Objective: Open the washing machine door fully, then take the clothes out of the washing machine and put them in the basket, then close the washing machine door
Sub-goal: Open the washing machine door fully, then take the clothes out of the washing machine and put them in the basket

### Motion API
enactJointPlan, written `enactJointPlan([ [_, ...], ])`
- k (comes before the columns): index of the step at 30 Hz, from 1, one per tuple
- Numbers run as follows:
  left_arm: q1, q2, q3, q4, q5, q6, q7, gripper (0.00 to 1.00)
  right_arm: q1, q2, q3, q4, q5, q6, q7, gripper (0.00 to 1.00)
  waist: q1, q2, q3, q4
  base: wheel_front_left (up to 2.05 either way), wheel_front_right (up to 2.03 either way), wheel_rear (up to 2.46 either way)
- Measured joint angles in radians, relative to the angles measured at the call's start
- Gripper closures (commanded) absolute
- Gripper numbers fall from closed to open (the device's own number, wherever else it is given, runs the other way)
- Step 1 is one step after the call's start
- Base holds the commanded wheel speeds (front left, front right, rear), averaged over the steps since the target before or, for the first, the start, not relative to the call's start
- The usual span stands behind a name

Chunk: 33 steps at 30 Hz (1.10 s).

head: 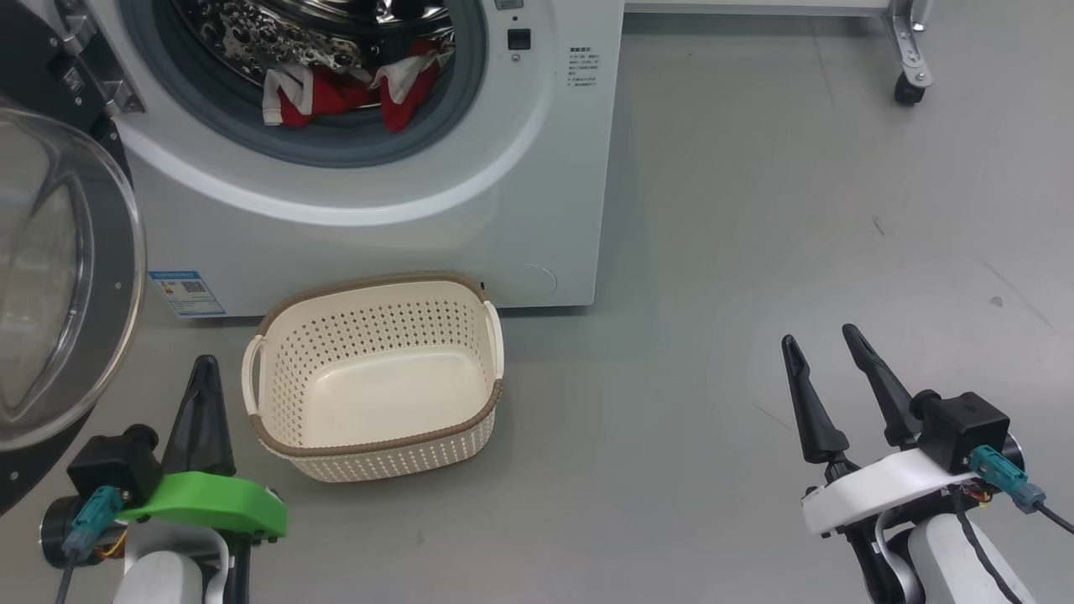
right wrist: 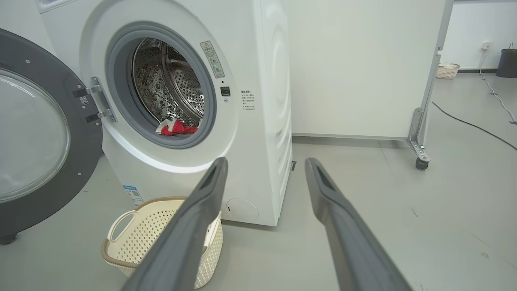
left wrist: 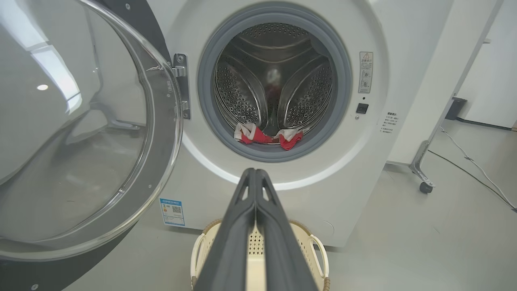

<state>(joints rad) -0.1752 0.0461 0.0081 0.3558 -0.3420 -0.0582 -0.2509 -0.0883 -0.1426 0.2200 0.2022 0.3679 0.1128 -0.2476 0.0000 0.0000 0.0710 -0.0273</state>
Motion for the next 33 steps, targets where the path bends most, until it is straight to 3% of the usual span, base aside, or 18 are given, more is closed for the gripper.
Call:
enactJointPlan([
  [9,0.028,-0.006,-0.039,-0.040,-0.011,-0.001,0.000,1.00,0.015,0.007,-0.027,-0.029,0.000,0.000,0.000,0.00,0.0000,0.0000,-0.006,-0.062,0.00,0.00,0.00],
  [10,0.029,-0.007,-0.047,-0.041,-0.011,-0.001,0.000,0.53,0.017,0.007,-0.033,-0.032,0.000,0.000,0.000,0.00,0.0000,0.0000,-0.005,-0.064,0.00,0.00,0.00],
  [11,0.030,-0.008,-0.053,-0.043,-0.011,-0.001,0.000,0.00,0.018,0.007,-0.038,-0.034,0.000,0.000,0.000,0.00,0.0000,0.0000,-0.003,-0.066,0.00,0.00,0.00],
  [33,0.065,-0.008,-0.104,-0.075,-0.019,0.031,0.000,0.00,0.036,0.009,-0.044,-0.055,-0.017,0.000,0.000,0.00,0.0000,0.0001,0.002,-0.048,0.00,0.00,0.00],
])
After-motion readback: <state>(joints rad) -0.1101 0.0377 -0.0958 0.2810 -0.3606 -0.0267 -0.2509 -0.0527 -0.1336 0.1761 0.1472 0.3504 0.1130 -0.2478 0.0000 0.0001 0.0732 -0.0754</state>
